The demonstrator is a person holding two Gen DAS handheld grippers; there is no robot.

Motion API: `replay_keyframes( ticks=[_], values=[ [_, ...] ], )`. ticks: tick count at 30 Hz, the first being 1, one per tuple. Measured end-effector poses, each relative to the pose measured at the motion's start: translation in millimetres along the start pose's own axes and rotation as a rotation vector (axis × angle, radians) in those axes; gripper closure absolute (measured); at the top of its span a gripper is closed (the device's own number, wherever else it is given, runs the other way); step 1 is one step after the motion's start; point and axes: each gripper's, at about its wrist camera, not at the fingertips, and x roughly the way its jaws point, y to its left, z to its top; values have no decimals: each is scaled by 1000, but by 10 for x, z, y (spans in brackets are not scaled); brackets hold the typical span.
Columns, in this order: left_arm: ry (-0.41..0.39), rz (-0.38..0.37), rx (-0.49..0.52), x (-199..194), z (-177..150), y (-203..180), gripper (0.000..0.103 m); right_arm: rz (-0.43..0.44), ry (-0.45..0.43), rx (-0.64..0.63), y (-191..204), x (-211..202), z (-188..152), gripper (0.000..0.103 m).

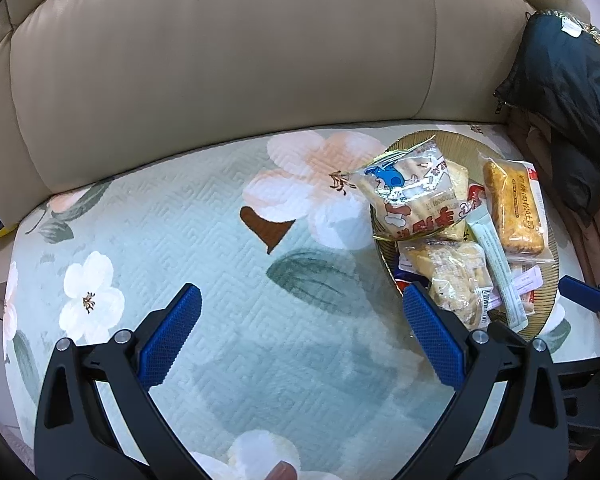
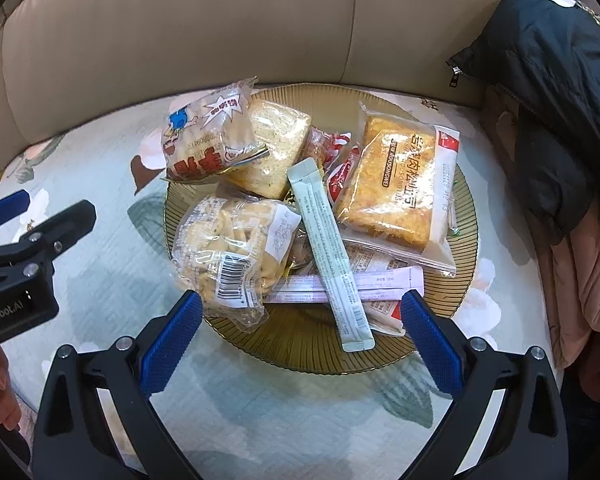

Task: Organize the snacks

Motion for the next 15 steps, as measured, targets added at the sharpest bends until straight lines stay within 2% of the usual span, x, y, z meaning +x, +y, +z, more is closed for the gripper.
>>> replay_keyframes(
  ticks=[15],
  values=[
    [-3,73,-3,14,-4,27,3,-17,17,-17,22,21,-20,5]
  ],
)
